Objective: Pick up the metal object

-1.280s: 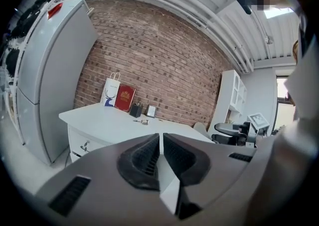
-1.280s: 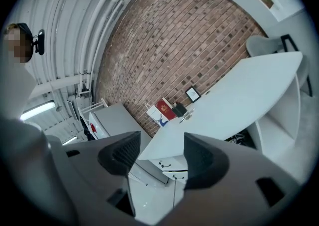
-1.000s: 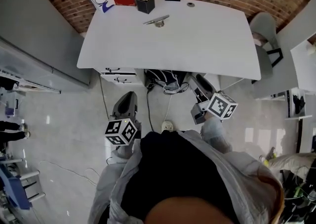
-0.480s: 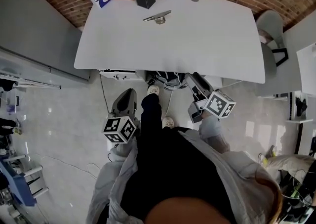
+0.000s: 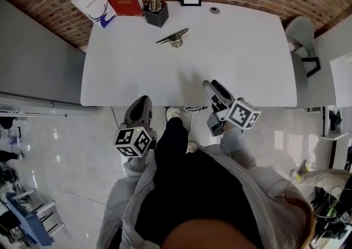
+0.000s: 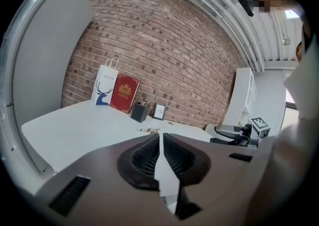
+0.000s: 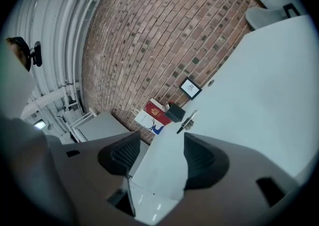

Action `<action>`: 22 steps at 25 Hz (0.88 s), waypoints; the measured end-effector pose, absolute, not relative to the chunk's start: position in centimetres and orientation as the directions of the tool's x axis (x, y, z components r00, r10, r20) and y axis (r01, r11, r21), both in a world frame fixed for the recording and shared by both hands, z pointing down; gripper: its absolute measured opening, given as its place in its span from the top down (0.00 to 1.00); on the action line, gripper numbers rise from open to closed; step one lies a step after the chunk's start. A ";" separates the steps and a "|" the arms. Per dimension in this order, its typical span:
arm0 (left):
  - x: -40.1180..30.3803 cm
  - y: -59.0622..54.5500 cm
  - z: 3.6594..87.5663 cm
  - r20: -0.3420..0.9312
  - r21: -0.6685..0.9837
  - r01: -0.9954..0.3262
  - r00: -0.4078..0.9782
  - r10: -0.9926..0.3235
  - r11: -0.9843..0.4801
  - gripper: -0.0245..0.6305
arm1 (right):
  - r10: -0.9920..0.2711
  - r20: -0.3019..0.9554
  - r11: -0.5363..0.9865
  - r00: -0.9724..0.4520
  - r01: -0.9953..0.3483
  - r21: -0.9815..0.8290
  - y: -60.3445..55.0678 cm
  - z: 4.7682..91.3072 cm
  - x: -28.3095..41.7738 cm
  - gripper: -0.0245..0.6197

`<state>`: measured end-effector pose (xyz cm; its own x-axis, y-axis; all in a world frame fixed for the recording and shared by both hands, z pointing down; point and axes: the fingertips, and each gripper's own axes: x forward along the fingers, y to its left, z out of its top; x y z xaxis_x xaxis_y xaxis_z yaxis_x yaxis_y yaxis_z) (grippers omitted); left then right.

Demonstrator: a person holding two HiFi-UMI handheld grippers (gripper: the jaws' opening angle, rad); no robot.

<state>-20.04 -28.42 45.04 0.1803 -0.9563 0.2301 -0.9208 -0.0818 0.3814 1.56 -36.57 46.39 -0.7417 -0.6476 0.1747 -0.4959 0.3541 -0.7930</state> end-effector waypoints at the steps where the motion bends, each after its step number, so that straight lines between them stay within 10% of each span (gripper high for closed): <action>1: -20.4 -29.6 45.0 0.233 0.379 -0.921 0.188 -0.954 -0.089 0.91 | -0.649 0.178 0.348 -0.739 -0.497 -0.795 -37.8 46.4 1.0 0.54; 22: -30.0 -47.2 48.8 0.254 0.414 -0.898 0.272 -0.928 -0.149 0.91 | -0.685 0.222 0.063 -0.694 -0.360 -0.931 -55.0 52.6 -8.8 0.54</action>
<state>-29.98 -47.20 48.84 0.2717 -0.9281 0.2545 -0.8978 -0.1492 0.4144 -8.77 -55.03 52.63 -0.6938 -0.6852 0.2216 -0.3599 0.0633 -0.9309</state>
